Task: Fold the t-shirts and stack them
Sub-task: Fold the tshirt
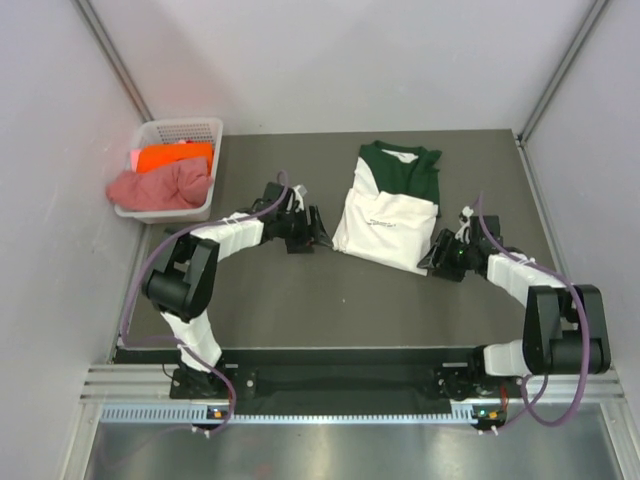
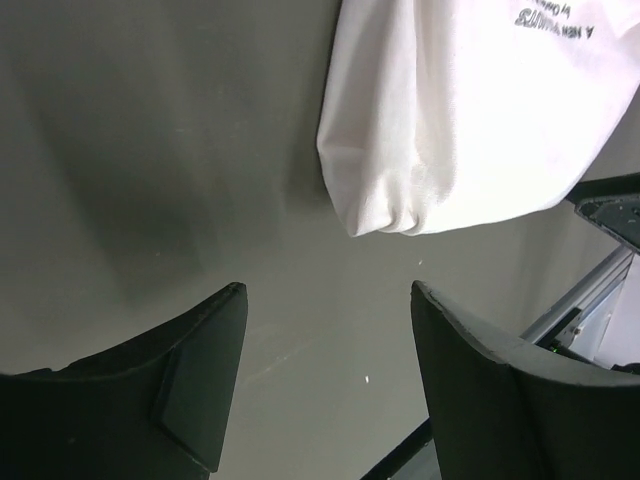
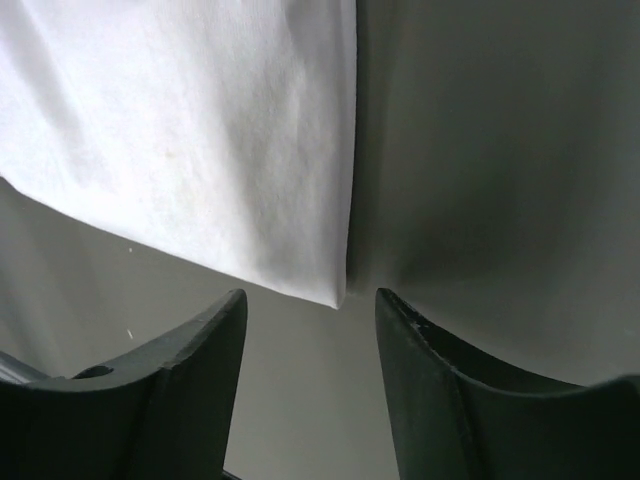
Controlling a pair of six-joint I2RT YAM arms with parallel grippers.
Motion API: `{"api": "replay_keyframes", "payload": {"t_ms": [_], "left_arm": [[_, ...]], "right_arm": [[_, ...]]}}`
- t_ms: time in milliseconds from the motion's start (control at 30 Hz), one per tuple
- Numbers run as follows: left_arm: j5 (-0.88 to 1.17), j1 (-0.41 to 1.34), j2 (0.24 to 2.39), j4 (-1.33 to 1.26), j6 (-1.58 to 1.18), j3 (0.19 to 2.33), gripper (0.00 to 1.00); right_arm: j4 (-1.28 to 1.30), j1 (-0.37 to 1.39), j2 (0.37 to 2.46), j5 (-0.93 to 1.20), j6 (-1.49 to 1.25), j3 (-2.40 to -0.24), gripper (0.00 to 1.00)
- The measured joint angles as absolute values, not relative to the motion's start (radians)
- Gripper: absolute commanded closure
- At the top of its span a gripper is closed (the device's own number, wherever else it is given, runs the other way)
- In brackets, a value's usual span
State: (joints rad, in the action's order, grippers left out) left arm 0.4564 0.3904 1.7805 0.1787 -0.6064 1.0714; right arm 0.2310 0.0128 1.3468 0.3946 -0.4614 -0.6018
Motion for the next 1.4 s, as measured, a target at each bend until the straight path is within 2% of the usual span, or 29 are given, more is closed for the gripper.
{"api": "replay_keyframes", "payload": {"t_ms": [33,133,233,267,333,400,500,600,700,767,800,833,933,1133,1400], "left_arm": [[0.456,0.401,1.795,0.179,-0.607,1.079,0.29],[0.457,0.426,1.840,0.177,-0.608,1.106,0.28],[0.458,0.442,1.877,0.175,-0.617,1.127,0.29],[0.461,0.443,1.886,0.174,-0.622,1.133,0.31],[0.460,0.445,1.899,0.171,-0.627,1.148,0.35],[0.456,0.445,1.916,0.171,-0.632,1.165,0.41],[0.446,0.445,1.935,0.163,-0.640,1.180,0.44],[0.443,0.445,1.941,0.151,-0.654,1.183,0.44],[0.447,0.446,1.955,0.129,-0.670,1.191,0.50],[0.447,0.447,1.969,0.117,-0.680,1.200,0.62],[0.445,0.448,1.975,0.113,-0.685,1.202,0.69],[0.445,0.449,1.982,0.109,-0.688,1.203,0.83],[0.440,0.453,1.990,0.104,-0.697,1.201,1.00],[0.406,0.455,1.917,0.057,-0.709,1.097,1.00],[0.372,0.479,1.653,-0.077,-0.780,0.780,1.00]], "right_arm": [[0.218,0.013,1.361,0.395,-0.465,-0.602,0.50],[0.189,0.020,1.412,0.406,-0.485,-0.605,0.51],[0.152,0.033,1.448,0.404,-0.500,-0.624,0.60],[0.142,0.036,1.459,0.400,-0.502,-0.630,0.61],[0.128,0.043,1.484,0.395,-0.512,-0.644,0.71],[0.113,0.051,1.509,0.384,-0.519,-0.655,0.76],[0.098,0.064,1.525,0.371,-0.522,-0.664,0.81],[0.096,0.070,1.525,0.358,-0.522,-0.664,0.82],[0.097,0.072,1.525,0.351,-0.521,-0.664,0.90],[0.100,0.072,1.525,0.341,-0.518,-0.664,0.99],[0.102,0.072,1.525,0.340,-0.517,-0.664,1.00],[0.104,0.072,1.525,0.337,-0.517,-0.664,1.00],[0.120,0.072,1.517,0.329,-0.516,-0.664,1.00],[0.207,0.076,1.450,0.276,-0.481,-0.662,1.00],[0.304,0.076,1.311,0.289,-0.452,-0.625,1.00]]}}
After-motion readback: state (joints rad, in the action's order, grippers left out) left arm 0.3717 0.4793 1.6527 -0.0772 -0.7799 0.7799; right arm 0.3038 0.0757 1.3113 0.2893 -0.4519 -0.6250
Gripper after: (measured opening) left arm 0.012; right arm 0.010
